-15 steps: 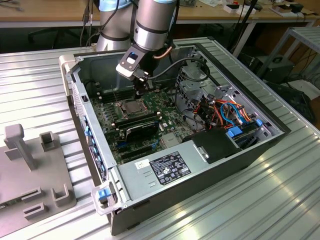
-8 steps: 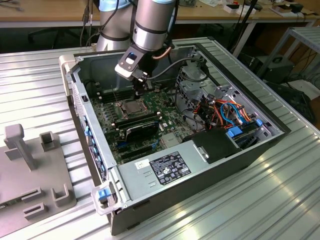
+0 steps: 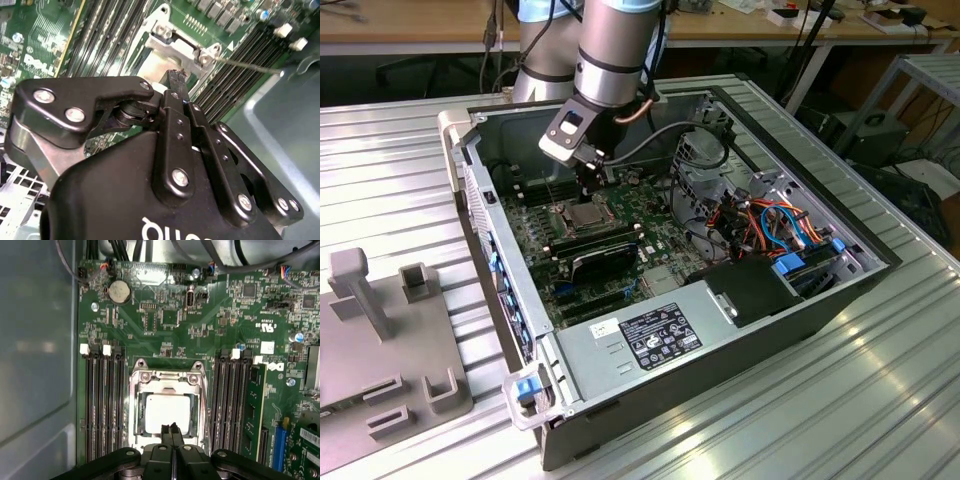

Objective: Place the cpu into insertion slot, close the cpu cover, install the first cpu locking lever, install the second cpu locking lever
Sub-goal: 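Close the cpu cover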

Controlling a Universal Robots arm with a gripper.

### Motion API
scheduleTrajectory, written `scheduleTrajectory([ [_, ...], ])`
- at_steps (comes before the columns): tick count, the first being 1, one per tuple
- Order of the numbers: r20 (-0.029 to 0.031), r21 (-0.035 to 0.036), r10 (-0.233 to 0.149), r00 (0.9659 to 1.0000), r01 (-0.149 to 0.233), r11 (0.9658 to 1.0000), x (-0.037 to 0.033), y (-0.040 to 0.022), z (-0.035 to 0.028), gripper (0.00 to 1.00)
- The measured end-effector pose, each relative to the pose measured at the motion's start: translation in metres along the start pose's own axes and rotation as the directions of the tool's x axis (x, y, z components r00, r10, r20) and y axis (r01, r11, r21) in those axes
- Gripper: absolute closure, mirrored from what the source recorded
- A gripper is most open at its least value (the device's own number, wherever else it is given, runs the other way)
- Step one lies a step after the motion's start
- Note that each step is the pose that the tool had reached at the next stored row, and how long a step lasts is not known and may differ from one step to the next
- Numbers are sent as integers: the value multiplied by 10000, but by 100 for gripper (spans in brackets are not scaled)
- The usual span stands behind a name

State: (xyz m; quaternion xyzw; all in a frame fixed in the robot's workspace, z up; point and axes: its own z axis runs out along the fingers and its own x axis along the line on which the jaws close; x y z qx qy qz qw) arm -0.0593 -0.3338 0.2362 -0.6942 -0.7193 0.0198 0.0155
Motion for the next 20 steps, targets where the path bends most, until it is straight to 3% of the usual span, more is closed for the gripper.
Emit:
scheduleTrajectory([
  [13,-3,-1,-7,10000,7,10000,1,-17,11,89],
  [20,-5,0,-16,10000,16,10000,3,-63,71,89],
])
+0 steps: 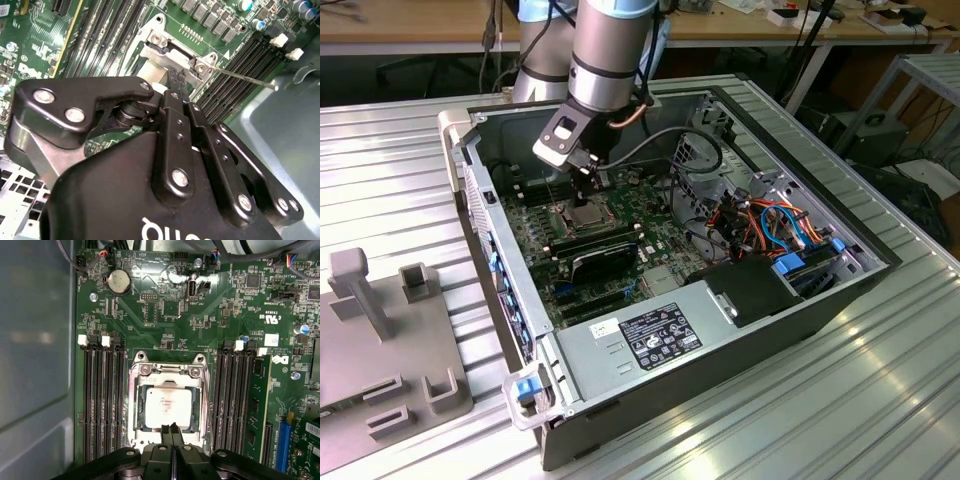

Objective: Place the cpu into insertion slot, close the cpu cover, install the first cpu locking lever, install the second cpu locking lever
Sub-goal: 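Close the cpu cover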

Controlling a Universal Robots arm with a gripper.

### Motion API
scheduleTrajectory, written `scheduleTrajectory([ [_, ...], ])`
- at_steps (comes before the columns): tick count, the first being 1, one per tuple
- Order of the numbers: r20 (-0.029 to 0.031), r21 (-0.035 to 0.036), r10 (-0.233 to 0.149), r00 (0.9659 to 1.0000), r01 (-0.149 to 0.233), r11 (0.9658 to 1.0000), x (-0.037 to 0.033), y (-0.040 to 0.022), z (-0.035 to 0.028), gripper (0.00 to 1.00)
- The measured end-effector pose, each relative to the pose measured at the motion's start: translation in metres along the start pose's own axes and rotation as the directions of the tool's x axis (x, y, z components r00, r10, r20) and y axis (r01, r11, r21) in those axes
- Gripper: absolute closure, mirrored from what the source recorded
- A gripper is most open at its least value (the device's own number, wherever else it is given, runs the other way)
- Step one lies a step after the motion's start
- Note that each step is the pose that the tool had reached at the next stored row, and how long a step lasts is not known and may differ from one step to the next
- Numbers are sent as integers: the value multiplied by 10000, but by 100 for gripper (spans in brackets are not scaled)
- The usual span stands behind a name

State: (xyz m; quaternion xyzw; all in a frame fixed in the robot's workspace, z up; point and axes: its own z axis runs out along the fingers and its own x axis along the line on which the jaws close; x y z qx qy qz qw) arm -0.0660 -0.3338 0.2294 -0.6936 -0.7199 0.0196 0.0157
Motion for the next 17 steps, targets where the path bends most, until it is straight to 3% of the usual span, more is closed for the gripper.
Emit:
scheduleTrajectory([
  [9,-2,-1,-6,10000,6,10000,4,-59,213,89],
  [17,1,0,-4,10000,4,10000,3,-61,190,89],
])
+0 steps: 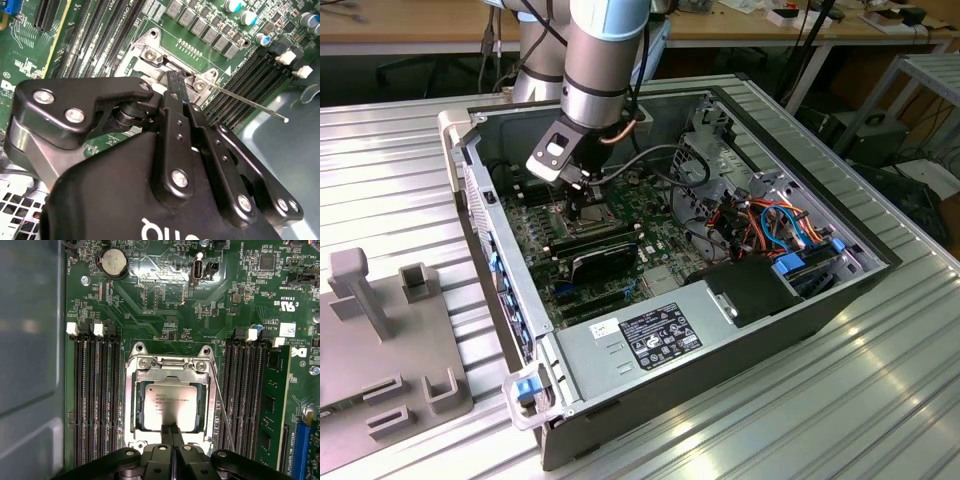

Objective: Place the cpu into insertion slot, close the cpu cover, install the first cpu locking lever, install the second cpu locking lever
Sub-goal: 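Close the cpu cover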

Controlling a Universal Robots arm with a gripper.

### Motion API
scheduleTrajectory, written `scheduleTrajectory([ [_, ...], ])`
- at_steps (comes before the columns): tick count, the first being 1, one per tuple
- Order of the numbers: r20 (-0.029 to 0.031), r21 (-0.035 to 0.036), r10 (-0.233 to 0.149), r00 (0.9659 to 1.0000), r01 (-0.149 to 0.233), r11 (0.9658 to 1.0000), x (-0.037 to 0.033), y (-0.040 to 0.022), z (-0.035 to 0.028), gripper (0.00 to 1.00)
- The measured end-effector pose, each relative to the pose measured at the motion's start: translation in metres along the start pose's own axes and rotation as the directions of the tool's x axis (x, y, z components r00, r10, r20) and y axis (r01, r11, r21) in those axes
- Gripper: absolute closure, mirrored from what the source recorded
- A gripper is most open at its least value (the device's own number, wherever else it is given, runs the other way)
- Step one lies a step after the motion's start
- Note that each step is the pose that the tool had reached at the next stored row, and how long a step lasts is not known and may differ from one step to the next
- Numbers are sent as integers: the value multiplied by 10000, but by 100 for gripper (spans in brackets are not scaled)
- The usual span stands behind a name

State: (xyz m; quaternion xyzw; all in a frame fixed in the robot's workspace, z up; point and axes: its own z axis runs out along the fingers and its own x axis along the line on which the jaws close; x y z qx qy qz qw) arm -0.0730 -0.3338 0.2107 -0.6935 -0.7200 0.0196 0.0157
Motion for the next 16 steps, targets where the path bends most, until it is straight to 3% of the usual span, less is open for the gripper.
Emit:
scheduleTrajectory([
  [3,0,0,-2,10000,2,10000,0,21,-8,89],
  [7,0,1,-2,10000,2,10000,-6,148,-14,89],
  [16,-1,0,-1,10000,1,10000,-6,154,-14,89],
])
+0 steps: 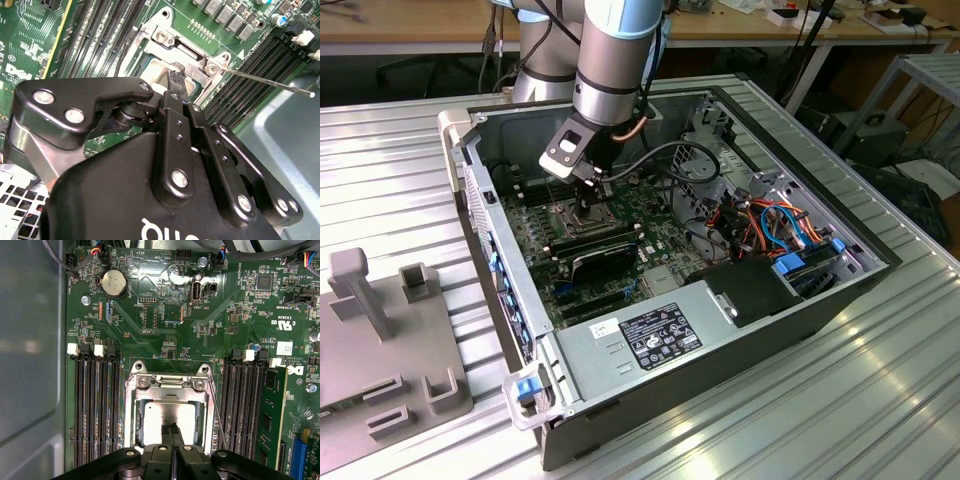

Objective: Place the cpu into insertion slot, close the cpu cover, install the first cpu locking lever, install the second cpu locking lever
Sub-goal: 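Close the cpu cover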

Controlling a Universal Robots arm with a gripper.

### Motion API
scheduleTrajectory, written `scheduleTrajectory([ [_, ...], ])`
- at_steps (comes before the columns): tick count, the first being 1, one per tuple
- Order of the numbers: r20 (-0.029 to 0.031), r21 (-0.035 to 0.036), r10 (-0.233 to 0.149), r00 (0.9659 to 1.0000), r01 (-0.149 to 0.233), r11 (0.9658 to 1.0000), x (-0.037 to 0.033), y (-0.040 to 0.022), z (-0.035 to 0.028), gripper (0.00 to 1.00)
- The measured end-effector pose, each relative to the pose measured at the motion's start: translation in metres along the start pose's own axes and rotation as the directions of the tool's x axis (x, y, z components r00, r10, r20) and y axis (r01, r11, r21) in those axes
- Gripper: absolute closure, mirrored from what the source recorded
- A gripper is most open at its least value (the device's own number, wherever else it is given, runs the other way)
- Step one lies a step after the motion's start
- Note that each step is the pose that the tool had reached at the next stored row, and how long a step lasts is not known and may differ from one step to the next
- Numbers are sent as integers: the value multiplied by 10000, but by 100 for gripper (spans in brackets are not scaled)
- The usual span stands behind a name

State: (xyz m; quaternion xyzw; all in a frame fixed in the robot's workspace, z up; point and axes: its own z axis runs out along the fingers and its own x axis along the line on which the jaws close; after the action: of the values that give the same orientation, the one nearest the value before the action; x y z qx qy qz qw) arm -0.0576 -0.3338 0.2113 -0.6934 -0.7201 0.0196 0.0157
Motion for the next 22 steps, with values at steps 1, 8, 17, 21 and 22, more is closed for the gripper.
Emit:
scheduleTrajectory([
  [1,0,0,0,10000,0,10000,0,0,0,89],
  [8,0,-1,0,10000,0,10000,-1,26,-1,89],
  [17,0,0,0,10000,0,10000,-1,33,-2,89],
  [21,0,0,0,10000,0,10000,-1,33,-2,89],
  [22,0,-1,-3,10000,3,10000,-1,38,-2,89],
])
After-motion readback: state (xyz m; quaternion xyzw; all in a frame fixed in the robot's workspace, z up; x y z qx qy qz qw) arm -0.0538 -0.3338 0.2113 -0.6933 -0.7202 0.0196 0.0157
